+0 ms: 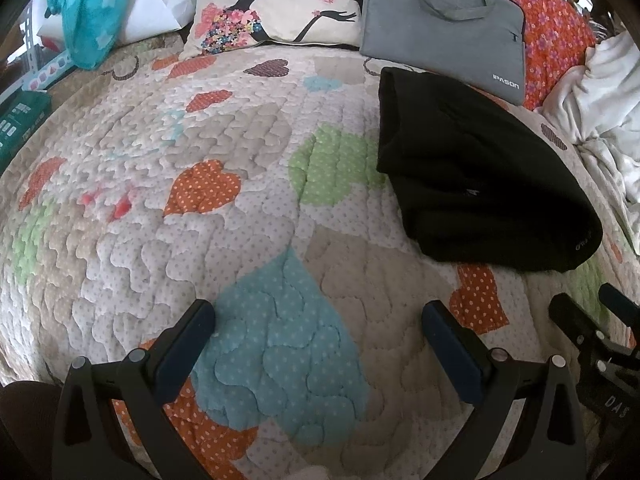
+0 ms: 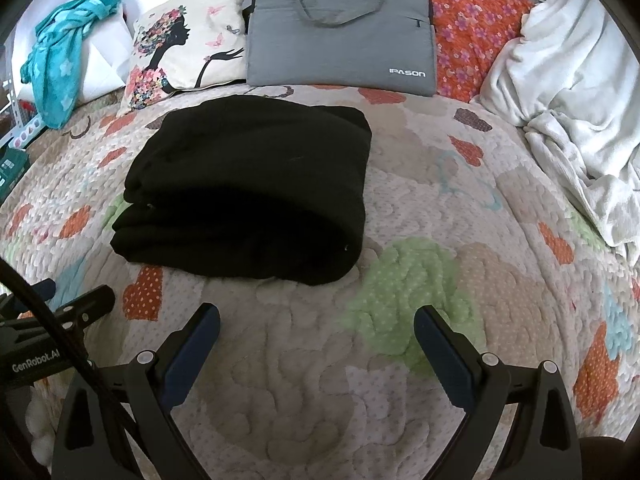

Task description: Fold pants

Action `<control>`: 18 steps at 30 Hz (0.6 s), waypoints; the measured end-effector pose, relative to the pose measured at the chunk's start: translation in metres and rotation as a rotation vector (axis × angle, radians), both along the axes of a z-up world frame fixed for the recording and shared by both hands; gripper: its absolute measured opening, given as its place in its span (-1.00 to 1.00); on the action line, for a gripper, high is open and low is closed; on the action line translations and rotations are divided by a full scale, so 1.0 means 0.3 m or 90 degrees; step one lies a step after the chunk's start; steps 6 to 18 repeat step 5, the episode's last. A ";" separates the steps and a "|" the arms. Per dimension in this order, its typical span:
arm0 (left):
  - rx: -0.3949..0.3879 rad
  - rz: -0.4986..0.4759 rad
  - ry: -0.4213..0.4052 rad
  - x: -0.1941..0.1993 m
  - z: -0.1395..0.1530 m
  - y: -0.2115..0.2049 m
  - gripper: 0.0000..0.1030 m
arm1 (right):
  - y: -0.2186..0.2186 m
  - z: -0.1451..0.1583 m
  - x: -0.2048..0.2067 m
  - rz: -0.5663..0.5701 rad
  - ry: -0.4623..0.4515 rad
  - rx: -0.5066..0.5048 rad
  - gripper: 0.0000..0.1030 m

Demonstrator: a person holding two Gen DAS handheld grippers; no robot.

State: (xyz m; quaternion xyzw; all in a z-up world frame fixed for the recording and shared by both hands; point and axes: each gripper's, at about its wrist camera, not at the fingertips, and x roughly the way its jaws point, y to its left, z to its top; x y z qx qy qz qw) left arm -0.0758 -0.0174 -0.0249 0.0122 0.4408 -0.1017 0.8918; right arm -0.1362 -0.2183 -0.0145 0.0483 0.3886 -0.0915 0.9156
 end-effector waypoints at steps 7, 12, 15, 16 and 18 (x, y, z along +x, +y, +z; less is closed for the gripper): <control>0.006 -0.002 -0.007 -0.005 -0.004 -0.003 1.00 | 0.009 -0.002 -0.002 0.001 0.001 -0.004 0.94; 0.006 -0.002 -0.007 -0.005 -0.004 -0.003 1.00 | 0.009 -0.002 -0.002 0.001 0.001 -0.004 0.94; 0.006 -0.002 -0.007 -0.005 -0.004 -0.003 1.00 | 0.009 -0.002 -0.002 0.001 0.001 -0.004 0.94; 0.006 -0.002 -0.007 -0.005 -0.004 -0.003 1.00 | 0.009 -0.002 -0.002 0.001 0.001 -0.004 0.94; 0.006 -0.002 -0.007 -0.005 -0.004 -0.003 1.00 | 0.009 -0.002 -0.002 0.001 0.001 -0.004 0.94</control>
